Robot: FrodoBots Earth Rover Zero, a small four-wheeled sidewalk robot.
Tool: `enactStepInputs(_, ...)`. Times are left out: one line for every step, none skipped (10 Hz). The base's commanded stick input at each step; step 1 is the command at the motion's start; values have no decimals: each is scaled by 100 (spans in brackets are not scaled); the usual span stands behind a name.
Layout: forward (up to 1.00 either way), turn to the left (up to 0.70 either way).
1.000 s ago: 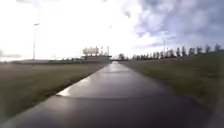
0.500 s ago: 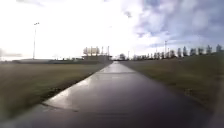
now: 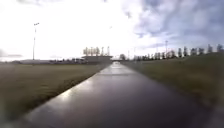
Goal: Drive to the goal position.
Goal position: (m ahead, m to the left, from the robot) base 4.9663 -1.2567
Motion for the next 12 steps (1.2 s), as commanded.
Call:
enactStepInputs(100,0)
enactStepInputs(100,0)
enactStepInputs(100,0)
enactStepInputs(100,0)
enactStepInputs(100,0)
enactStepInputs(100,0)
enactStepInputs(100,0)
enactStepInputs(100,0)
enactStepInputs(100,0)
enactStepInputs(100,0)
enactStepInputs(100,0)
enactStepInputs(100,0)
